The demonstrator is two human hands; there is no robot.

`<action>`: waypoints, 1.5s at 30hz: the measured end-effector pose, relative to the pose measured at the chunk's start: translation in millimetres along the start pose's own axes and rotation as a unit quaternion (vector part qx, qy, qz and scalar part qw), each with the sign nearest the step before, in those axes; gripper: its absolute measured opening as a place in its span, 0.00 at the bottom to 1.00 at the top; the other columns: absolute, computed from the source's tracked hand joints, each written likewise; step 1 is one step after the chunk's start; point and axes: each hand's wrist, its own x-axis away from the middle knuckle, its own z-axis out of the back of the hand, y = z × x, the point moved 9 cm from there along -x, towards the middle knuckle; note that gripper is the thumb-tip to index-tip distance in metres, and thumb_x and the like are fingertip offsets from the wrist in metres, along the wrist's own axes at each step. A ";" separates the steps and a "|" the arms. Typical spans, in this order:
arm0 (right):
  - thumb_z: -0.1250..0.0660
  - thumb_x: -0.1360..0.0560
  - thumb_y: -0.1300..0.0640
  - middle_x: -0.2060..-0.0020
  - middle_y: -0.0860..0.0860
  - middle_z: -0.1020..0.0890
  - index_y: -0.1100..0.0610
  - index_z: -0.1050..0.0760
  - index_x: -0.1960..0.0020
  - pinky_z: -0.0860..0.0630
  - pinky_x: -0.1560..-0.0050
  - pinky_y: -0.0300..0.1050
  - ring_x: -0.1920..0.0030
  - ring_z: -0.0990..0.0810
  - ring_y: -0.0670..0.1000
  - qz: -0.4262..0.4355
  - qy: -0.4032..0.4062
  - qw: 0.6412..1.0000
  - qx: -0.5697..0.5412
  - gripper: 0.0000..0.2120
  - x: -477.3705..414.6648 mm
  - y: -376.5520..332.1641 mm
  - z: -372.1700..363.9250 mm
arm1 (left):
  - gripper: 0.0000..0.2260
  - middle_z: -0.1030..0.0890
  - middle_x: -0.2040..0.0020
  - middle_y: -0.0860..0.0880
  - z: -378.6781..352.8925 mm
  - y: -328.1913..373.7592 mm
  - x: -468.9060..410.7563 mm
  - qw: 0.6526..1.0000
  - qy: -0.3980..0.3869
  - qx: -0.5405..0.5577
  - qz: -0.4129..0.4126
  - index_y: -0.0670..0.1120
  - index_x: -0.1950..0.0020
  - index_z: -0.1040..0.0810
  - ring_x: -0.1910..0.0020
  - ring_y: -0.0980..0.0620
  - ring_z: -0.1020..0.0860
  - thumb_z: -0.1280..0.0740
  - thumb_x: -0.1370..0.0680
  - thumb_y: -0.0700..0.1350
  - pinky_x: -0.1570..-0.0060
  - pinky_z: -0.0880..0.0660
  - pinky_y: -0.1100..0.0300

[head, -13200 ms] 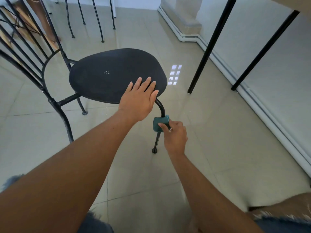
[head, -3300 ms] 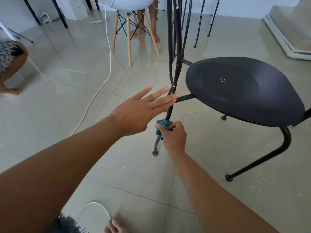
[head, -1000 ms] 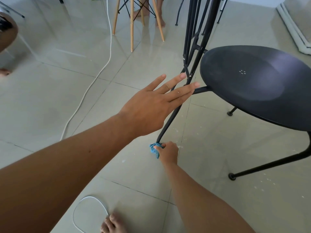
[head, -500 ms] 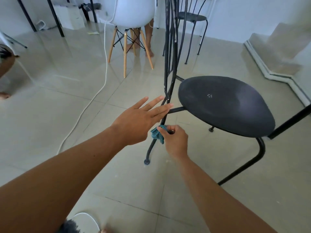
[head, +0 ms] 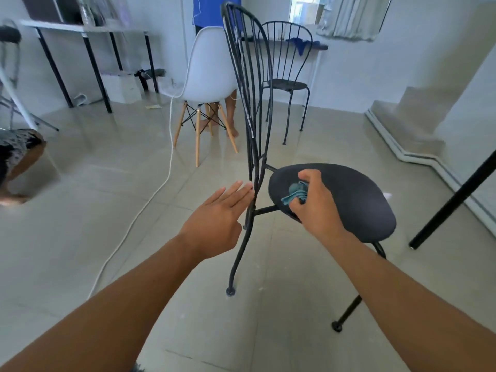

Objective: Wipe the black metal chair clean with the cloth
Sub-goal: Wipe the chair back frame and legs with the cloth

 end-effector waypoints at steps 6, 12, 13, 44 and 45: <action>0.27 0.20 0.52 0.35 0.56 0.23 0.53 0.21 0.29 0.22 0.34 0.55 0.38 0.22 0.58 -0.007 -0.061 0.992 0.110 0.20 4.8 26.2 -16.3 | 0.34 0.50 0.11 0.48 17.2 -14.8 4.6 0.991 0.053 0.083 0.091 0.45 0.11 0.54 0.13 0.49 0.52 0.43 0.15 0.46 0.15 0.48 0.51; 0.27 0.19 0.57 0.36 0.54 0.20 0.56 0.24 0.23 0.23 0.32 0.48 0.40 0.21 0.51 0.046 -0.087 0.993 0.062 0.25 15.8 -3.1 -24.1 | 0.36 0.53 0.11 0.49 13.5 -13.4 -3.9 0.982 0.064 0.130 0.125 0.46 0.11 0.57 0.13 0.51 0.54 0.41 0.14 0.49 0.15 0.45 0.50; 0.26 0.19 0.58 0.38 0.54 0.18 0.56 0.22 0.25 0.22 0.34 0.47 0.43 0.19 0.50 0.049 -0.069 0.996 0.033 0.23 13.1 -13.7 -19.5 | 0.36 0.52 0.11 0.49 15.0 -13.2 -7.4 0.979 0.070 0.137 0.131 0.46 0.11 0.57 0.13 0.51 0.54 0.41 0.14 0.49 0.15 0.45 0.51; 0.21 0.23 0.47 0.46 0.46 0.15 0.55 0.18 0.37 0.25 0.55 0.23 0.51 0.18 0.40 0.264 0.183 0.938 -0.132 0.19 -47.6 -287.2 140.2 | 0.41 0.55 0.11 0.49 26.7 11.6 -36.8 0.953 0.106 0.244 0.142 0.47 0.12 0.61 0.13 0.50 0.53 0.36 0.16 0.44 0.23 0.56 0.64; 0.22 0.22 0.47 0.46 0.46 0.14 0.55 0.19 0.37 0.23 0.56 0.25 0.51 0.17 0.38 0.262 0.172 0.940 -0.136 0.19 -43.1 -280.0 136.7 | 0.41 0.55 0.11 0.49 27.2 11.4 -37.4 0.954 0.107 0.243 0.139 0.47 0.12 0.61 0.13 0.51 0.53 0.36 0.16 0.44 0.23 0.56 0.64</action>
